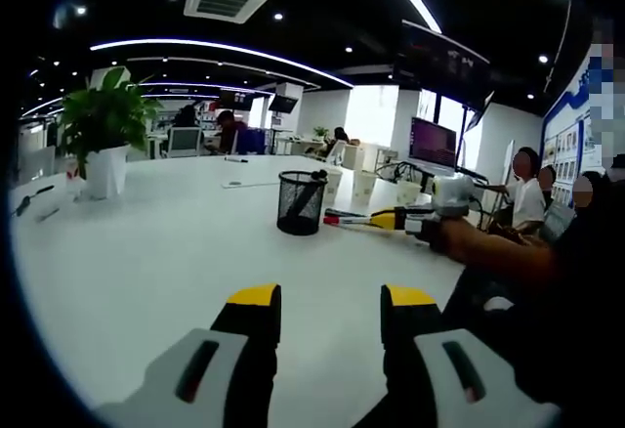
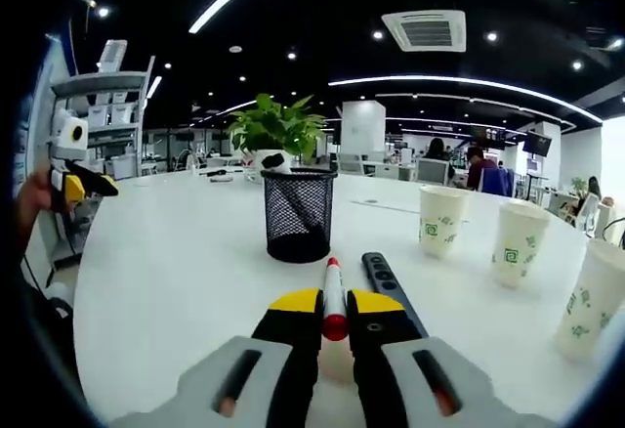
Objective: Place the scattered laser pointers and whiteboard markers into the pen holder and stack the scattered paper cups together
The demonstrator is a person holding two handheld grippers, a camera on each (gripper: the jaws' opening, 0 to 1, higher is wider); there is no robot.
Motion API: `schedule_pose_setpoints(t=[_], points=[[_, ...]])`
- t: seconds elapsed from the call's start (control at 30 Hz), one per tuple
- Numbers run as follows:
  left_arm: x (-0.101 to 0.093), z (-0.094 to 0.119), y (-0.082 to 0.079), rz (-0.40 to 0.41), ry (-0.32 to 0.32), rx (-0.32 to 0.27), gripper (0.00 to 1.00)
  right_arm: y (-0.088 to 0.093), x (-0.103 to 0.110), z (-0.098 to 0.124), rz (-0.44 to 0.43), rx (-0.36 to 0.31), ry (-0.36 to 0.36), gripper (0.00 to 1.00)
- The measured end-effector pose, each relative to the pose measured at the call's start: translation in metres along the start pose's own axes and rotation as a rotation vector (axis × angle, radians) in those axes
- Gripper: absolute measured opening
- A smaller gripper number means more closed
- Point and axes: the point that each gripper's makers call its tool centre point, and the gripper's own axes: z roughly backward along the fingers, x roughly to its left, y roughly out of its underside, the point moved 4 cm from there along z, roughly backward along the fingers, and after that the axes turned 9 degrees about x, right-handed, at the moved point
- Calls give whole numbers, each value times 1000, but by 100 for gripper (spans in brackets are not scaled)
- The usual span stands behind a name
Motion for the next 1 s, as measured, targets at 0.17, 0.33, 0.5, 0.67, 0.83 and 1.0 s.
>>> schedule_pose_setpoints(t=[0.17, 0.33, 0.5, 0.67, 0.83, 1.0], points=[[-1, 2, 2, 2, 1, -4, 42, -1, 0, 3, -4, -8, 4, 14], [-2, 6, 3, 7, 3, -16, 42, -2, 2, 4, 10, -11, 6, 14], [-12, 8, 2, 6, 25, -27, 42, -4, 3, 7, -8, -31, -4, 14], [-25, 12, -3, -15, 51, -60, 42, -4, 1, 9, -35, -41, 2, 14], [-24, 16, 2, -18, 44, -54, 42, -4, 3, 11, -31, -43, 13, 13], [-16, 16, 14, 2, 21, -26, 42, -6, 4, 13, -28, -61, 7, 13]])
